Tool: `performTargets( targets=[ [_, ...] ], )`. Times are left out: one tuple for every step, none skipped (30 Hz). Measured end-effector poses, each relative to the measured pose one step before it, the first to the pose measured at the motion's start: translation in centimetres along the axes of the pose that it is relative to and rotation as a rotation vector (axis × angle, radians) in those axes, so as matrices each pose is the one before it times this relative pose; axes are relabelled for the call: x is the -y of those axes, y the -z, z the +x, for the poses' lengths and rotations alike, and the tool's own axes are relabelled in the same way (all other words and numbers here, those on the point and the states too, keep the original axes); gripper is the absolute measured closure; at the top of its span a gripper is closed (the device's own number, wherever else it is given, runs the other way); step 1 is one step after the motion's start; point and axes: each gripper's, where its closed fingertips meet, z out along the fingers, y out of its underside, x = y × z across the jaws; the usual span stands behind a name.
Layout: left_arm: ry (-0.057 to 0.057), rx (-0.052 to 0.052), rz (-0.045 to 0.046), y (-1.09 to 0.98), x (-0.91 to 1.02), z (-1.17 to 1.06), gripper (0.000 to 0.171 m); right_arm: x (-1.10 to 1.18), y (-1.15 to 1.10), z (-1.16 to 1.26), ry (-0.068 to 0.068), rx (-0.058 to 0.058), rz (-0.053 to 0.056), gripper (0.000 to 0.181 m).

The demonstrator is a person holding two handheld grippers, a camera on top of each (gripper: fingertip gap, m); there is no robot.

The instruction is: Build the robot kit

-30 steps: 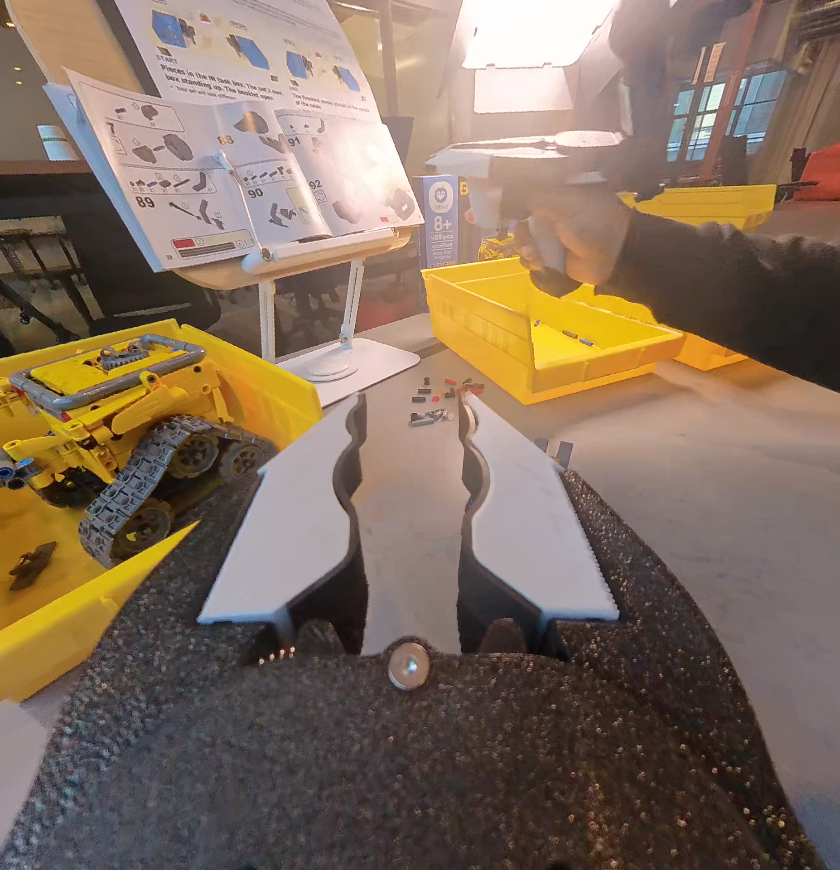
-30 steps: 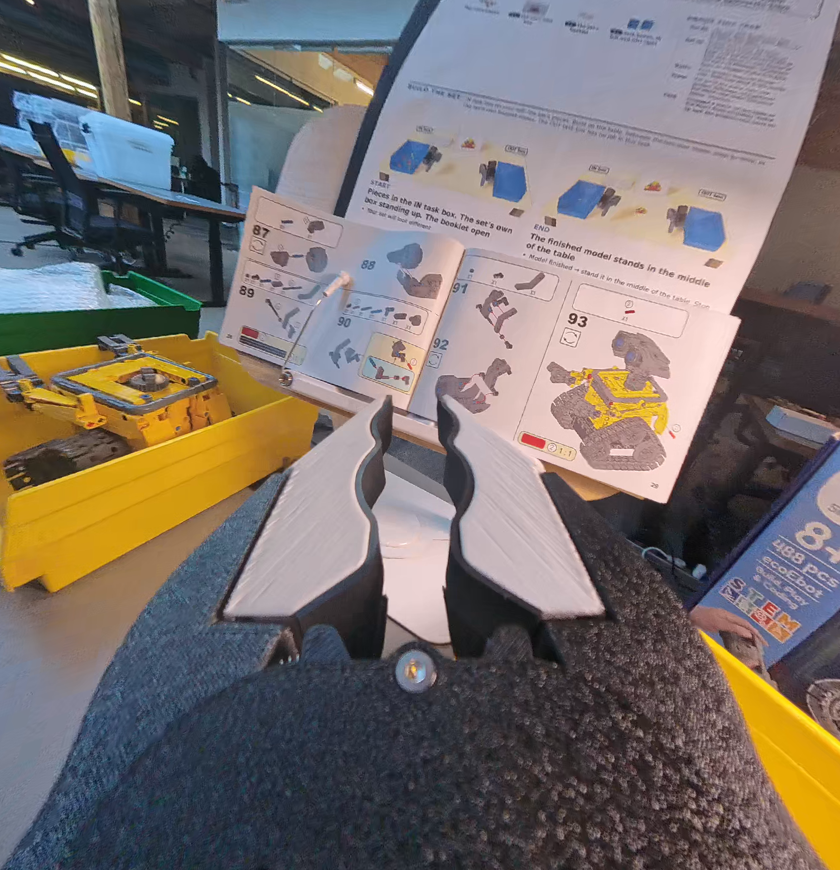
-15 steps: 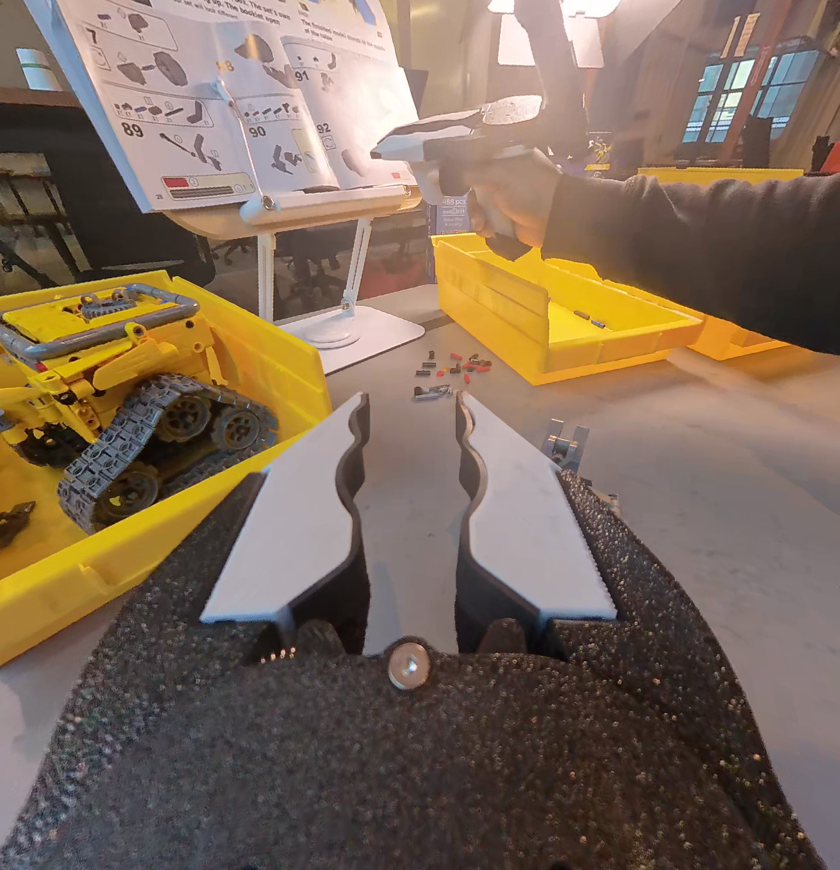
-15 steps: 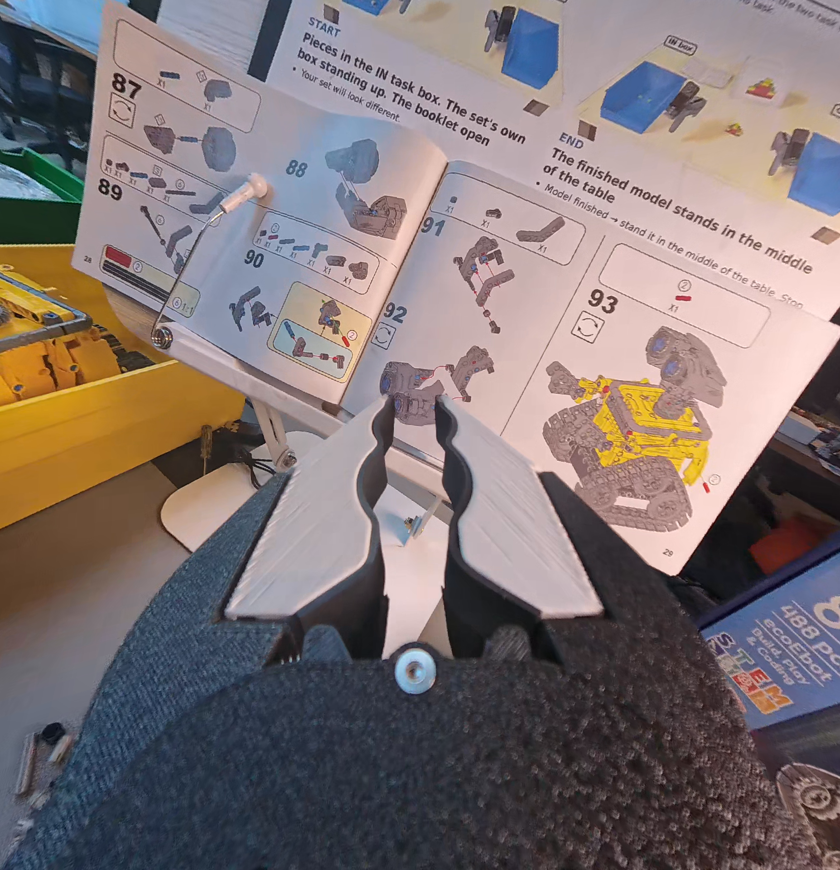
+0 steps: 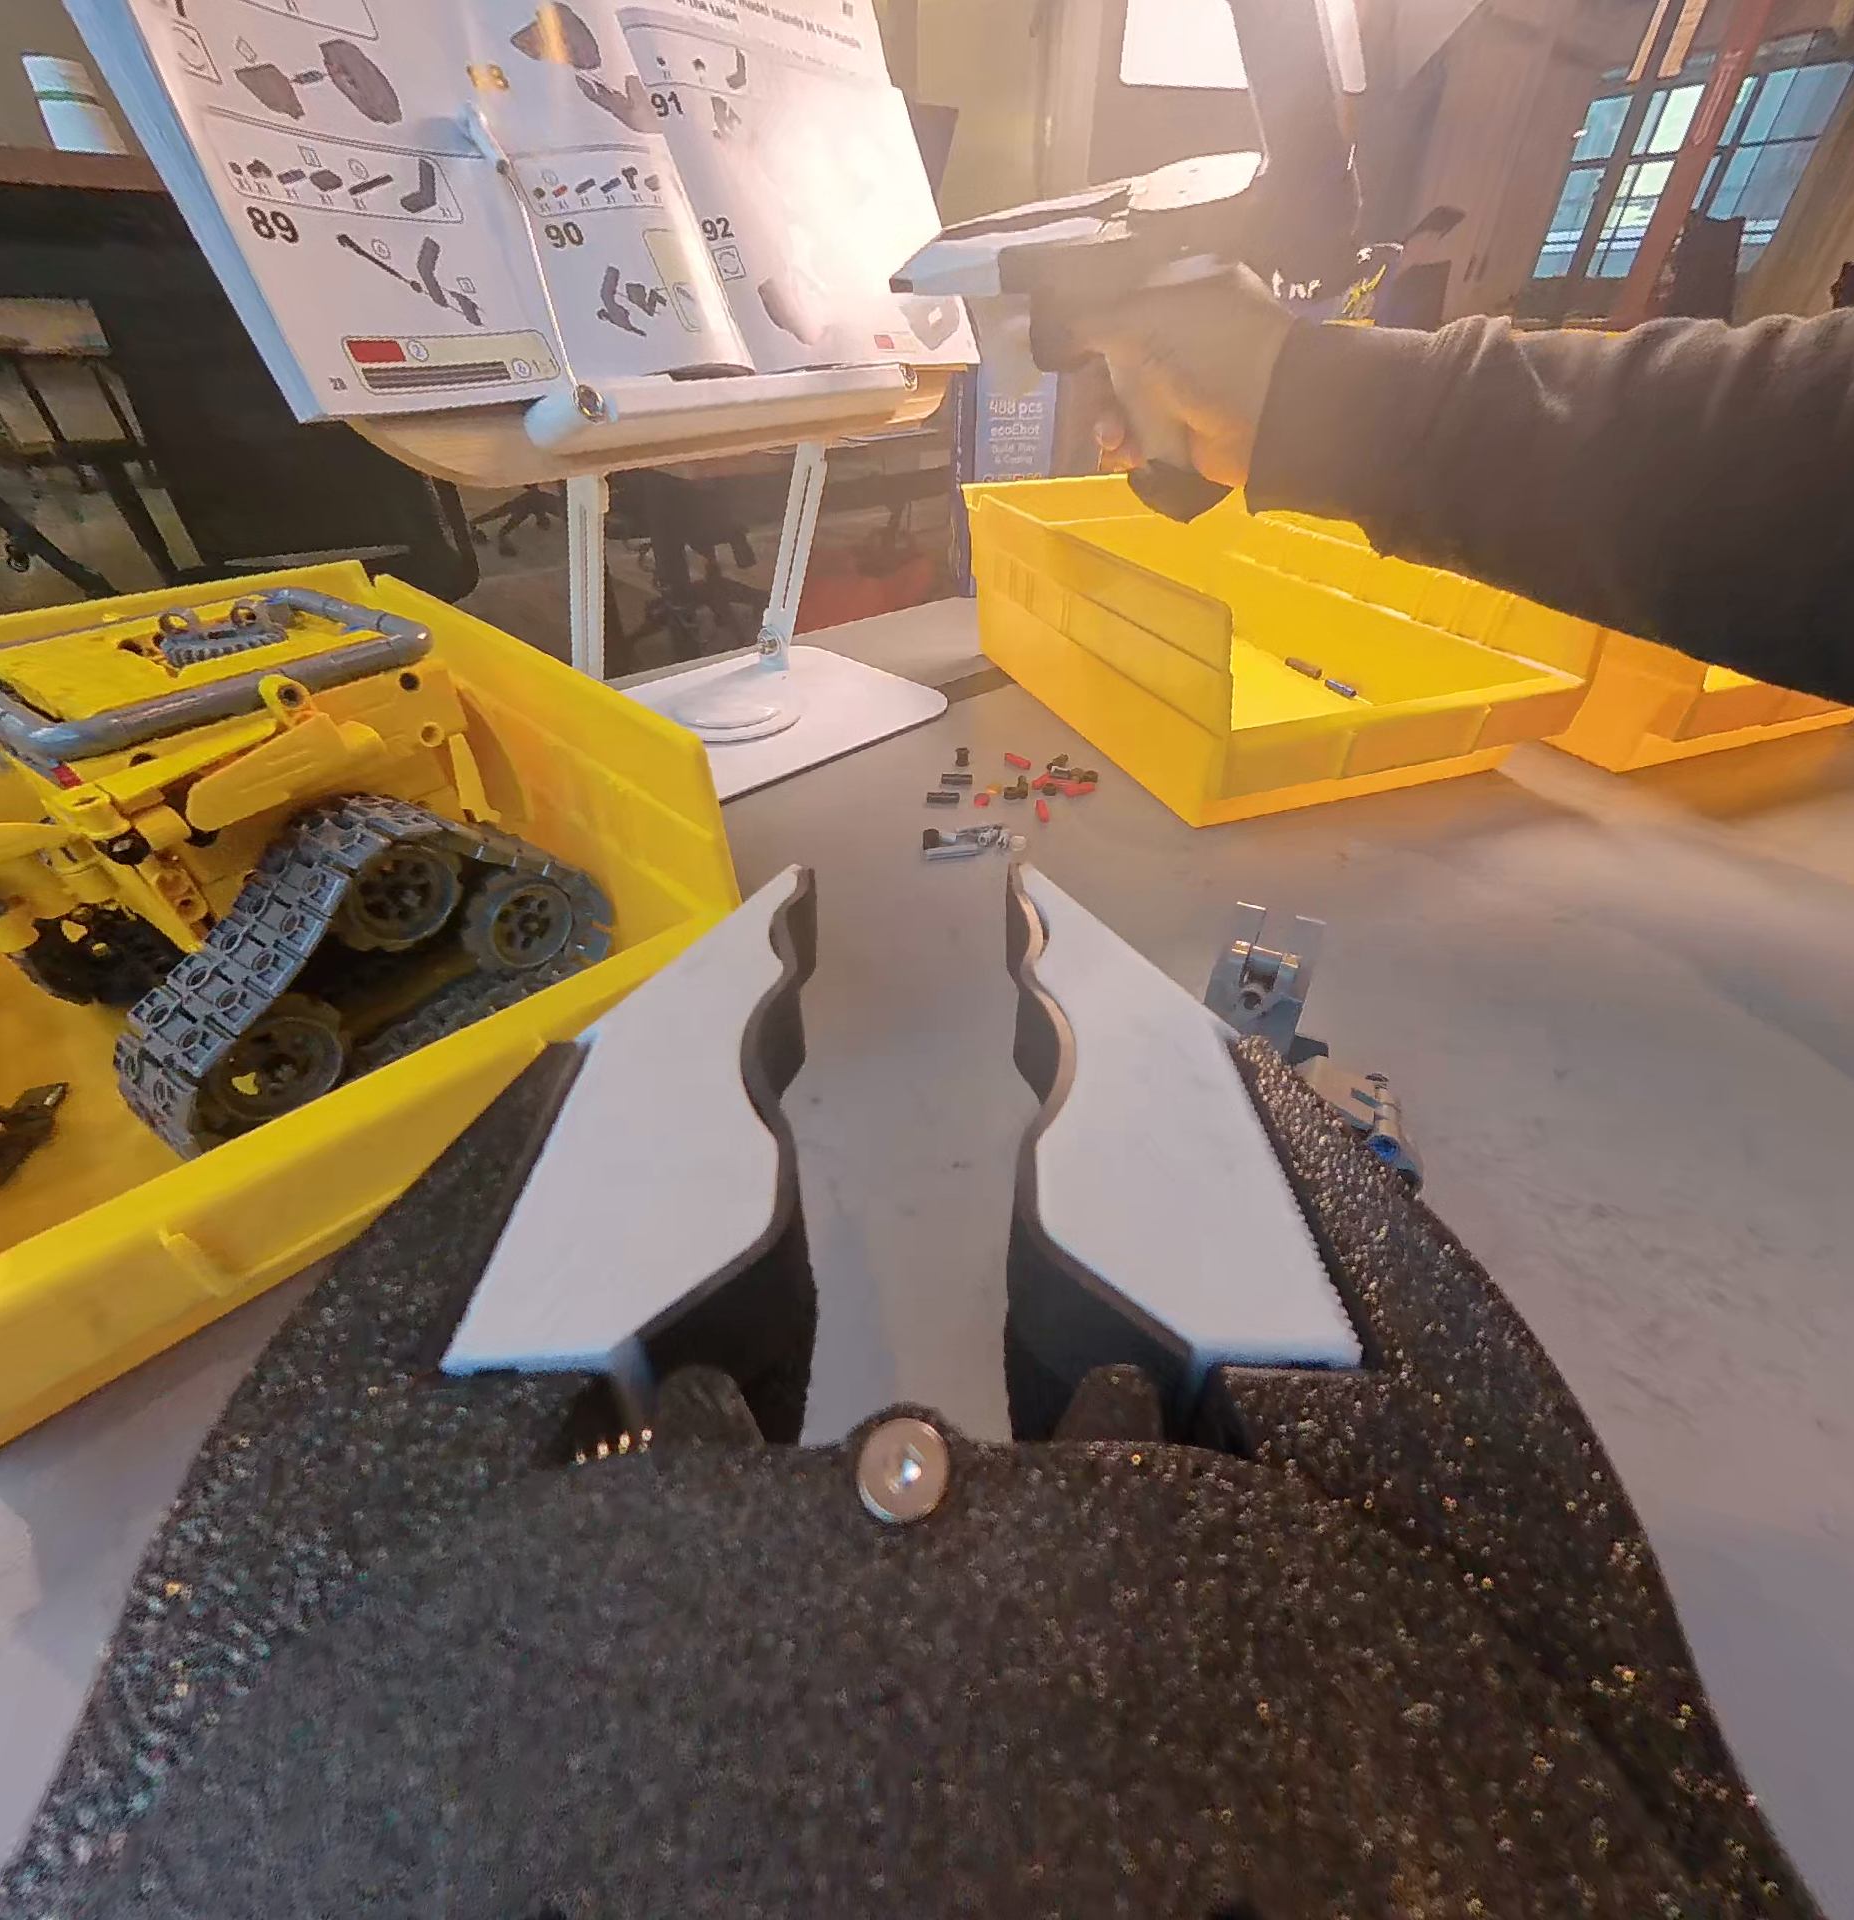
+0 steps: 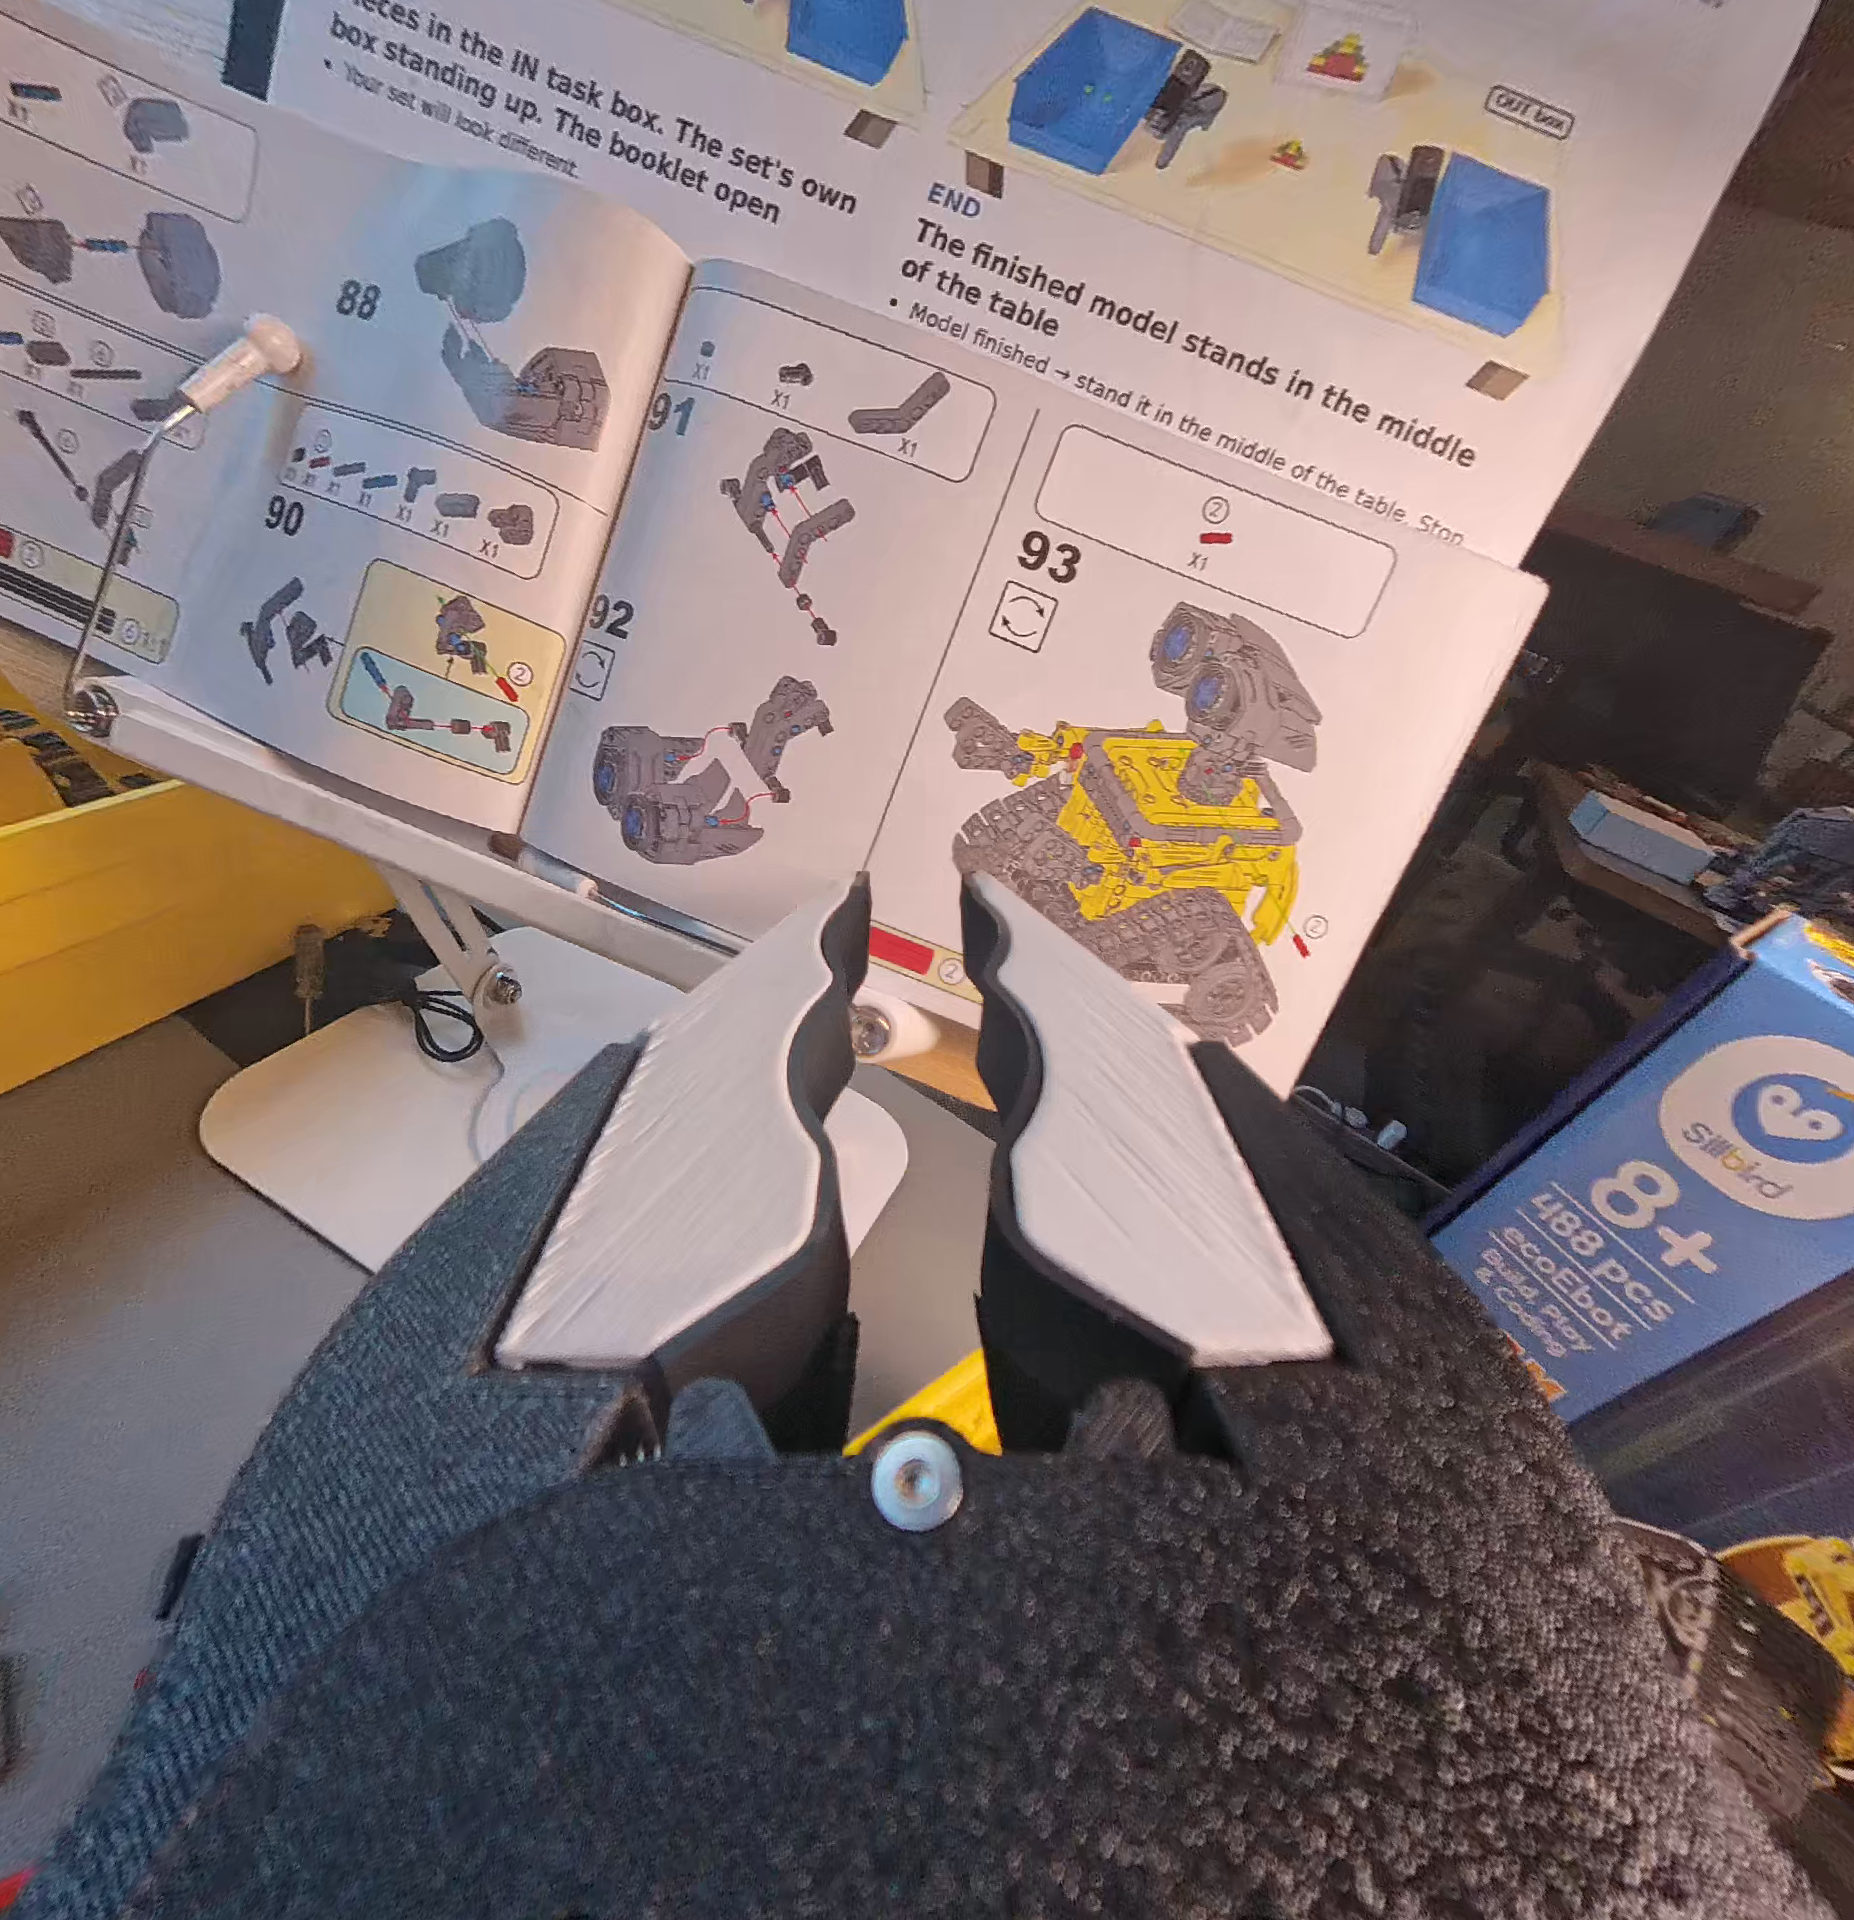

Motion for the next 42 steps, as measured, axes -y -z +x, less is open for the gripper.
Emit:
performTargets(
  targets=[
    [0.001,0.0007,-0.00186,-0.033,-0.052,-0.029,0.136,-0.105,0.052,0.35,-0.0011,-0.0043,-0.0048,0.164],
    [0.0009,0.0016,-0.00102,-0.017,-0.042,-0.045,0.136,-0.097,0.048,0.295,-0.0033,-0.0024,-0.0046,0.164],
    [0.0008,0.0009,-0.00061,-0.028,-0.026,-0.04,0.136,-0.083,0.067,0.28,-0.0026,-0.004,-0.0028,0.164],
    [0.0008,0.0003,-0.00163,-0.025,-0.049,-0.022,0.136,-0.035,0.081,0.257,-0.0003,-0.0046,-0.0002,0.164],
    [0.0009,0.0002,-0.00249,-0.043,-0.069,-0.017,0.136,-0.046,0.076,0.239,0.0011,-0.0043,-0.0007,0.164],
    [0.0011,0.0005,-0.00242,-0.029,-0.059,-0.026,0.136,-0.034,0.064,0.217,0.0014,-0.0042,-0.0012,0.164],
    [0.0004,0.0011,-0.00097,-0.034,-0.04,-0.027,0.136,-0.014,0.061,0.208,0.0026,-0.0037,-0.0008,0.164],
    [0.0,0.0003,-0.00142,-0.031,-0.046,-0.018,0.136,0.009,0.043,0.216,0.0037,-0.0047,-0.001,0.164],
    [0.001,0.0002,-0.00283,-0.03,-0.064,-0.013,0.136,0.019,0.029,0.209,0.0043,-0.0037,-0.001,0.164],
    [0.0021,-0.0014,-0.00288,-0.029,-0.055,0.017,0.136,0.047,0.025,0.205,0.0041,-0.0033,-0.0012,0.164],
    [0.0041,-0.0039,-0.00368,-0.016,-0.066,0.047,0.136,0.061,0.031,0.211,0.0044,-0.0039,-0.0009,0.164],
    [0.0051,-0.0047,-0.00374,-0.013,-0.047,0.065,0.136,0.057,0.008,0.19,0.0044,-0.0032,-0.0017,0.164],
    [0.0038,-0.0044,-0.00225,-0.008,-0.028,0.068,0.136,0.053,0.01,0.221,0.004,-0.0056,-0.0019,0.164],
    [0.0015,-0.0035,-0.00071,0.003,0.0,0.069,0.137,0.062,0.004,0.196,0.0042,-0.0037,-0.0012,0.164],
    [-0.0004,-0.0043,0.00097,0.01,0.021,0.075,0.137,0.072,-0.013,0.155,0.0032,-0.0022,-0.0009,0.164],
    [-0.0006,-0.0045,0.00073,-0.007,0.01,0.09,0.137,0.061,-0.011,0.156,0.0036,-0.003,-0.0004,0.164],
    [-0.0016,-0.0047,0.00053,-0.014,0.008,0.083,0.137,0.074,-0.023,0.122,0.0026,-0.0015,0.0003,0.164],
    [-0.0036,-0.011,0.00387,0.001,0.049,0.194,0.136,0.069,-0.04,0.101,0.0011,-0.001,0.0006,0.164],
    [-0.0048,-0.0121,0.00641,-0.003,0.113,0.228,0.135,0.076,-0.049,0.088,0.001,-0.0006,0.0008,0.164],
    [-0.0077,-0.0079,0.0038,-0.002,0.079,0.186,0.133,0.077,-0.082,0.064,0.001,0.0007,0.0005,0.164],
    [-0.0091,-0.0043,-0.00057,-0.023,0.004,0.136,0.132,0.092,-0.093,0.049,0.0018,0.0008,0.0011,0.164],
    [-0.0077,-0.0046,-0.00208,-0.042,-0.033,0.138,0.131,0.101,-0.122,0.027,0.0021,0.0016,0.0012,0.164],
    [-0.0055,-0.0037,-0.00251,-0.052,-0.057,0.115,0.13,0.086,-0.149,0.035,0.0,0.0024,-0.0007,0.164],
    [-0.0033,-0.0009,-0.00263,-0.048,-0.049,0.037,0.129,0.107,-0.142,0.065,-0.0022,0.0001,-0.0004,0.164],
    [-0.001,0.0016,-0.00152,-0.037,-0.046,-0.028,0.129,0.133,-0.141,0.097,-0.003,-0.0005,0.0016,0.164],
    [0.0015,0.0012,0.00025,-0.01,-0.016,-0.041,0.129,0.108,-0.14,0.089,-0.0029,-0.0006,0.0002,0.164],
    [0.0035,0.0008,0.00068,0.0,-0.002,-0.049,0.129,0.104,-0.141,0.08,-0.0017,-0.0008,-0.0006,0.164],
    [0.0042,0.0017,0.00044,0.004,-0.016,-0.089,0.129,0.109,-0.13,0.072,0.0012,-0.0009,-0.0002,0.164],
    [0.0037,0.0017,0.00088,0.007,0.0,-0.08,0.129,0.109,-0.123,0.044,0.0028,-0.0007,-0.0003,0.164],
    [0.004,0.0004,-0.0006,-0.006,-0.028,-0.058,0.129,0.101,-0.103,0.011,0.0022,0.0005,-0.0002,0.164],
    [0.004,0.0007,-0.00138,-0.005,-0.038,-0.052,0.129,0.109,-0.078,-0.014,0.0015,0.001,0.0002,0.164],
    [0.0027,0.0009,-0.00029,-0.015,-0.022,-0.034,0.129,0.112,-0.077,-0.045,0.0007,0.0022,0.001,0.164],
    [0.001,-0.0002,0.0003,-0.003,0.004,-0.012,0.129,0.094,-0.055,-0.06,0.0012,0.0016,0.0007,0.164],
    [0.0002,-0.0016,0.00035,-0.012,0.006,0.019,0.129,0.091,-0.032,-0.058,0.0011,0.0011,0.0013,0.164],
    [-0.0004,-0.0012,-0.00033,-0.015,-0.003,0.029,0.129,0.071,-0.031,-0.092,0.0001,0.0019,0.0018,0.164],
    [-0.0013,-0.0002,-0.00056,-0.017,-0.006,0.017,0.129,0.026,-0.025,-0.112,-0.0001,0.0025,0.0005,0.164],
    [-0.0008,-0.0008,-0.00099,-0.011,-0.022,0.02,0.129,-0.006,-0.026,-0.097,0.0008,0.0012,0.0003,0.164],
    [0.0009,-0.0013,-0.0018,-0.016,-0.032,0.012,0.129,-0.031,-0.025,-0.106,0.0017,0.0018,-0.0001,0.164],
    [0.002,-0.0002,-0.00216,-0.018,-0.036,-0.008,0.129,-0.079,-0.036,-0.086,0.0013,0.0012,-0.0019,0.164],
    [0.002,0.0013,-0.00118,-0.008,-0.024,-0.044,0.129,-0.09,-0.035,-0.045,0.0013,0.0002,-0.002,0.164],
    [0.0011,0.0009,0.00092,0.01,0.011,-0.041,0.129,-0.105,-0.038,-0.047,0.0001,0.0011,-0.0026,0.164],
    [0.001,0.0002,0.00108,0.015,0.023,-0.018,0.129,-0.107,-0.033,0.001,-0.0009,0.0005,-0.0031,0.164]
  ],
)
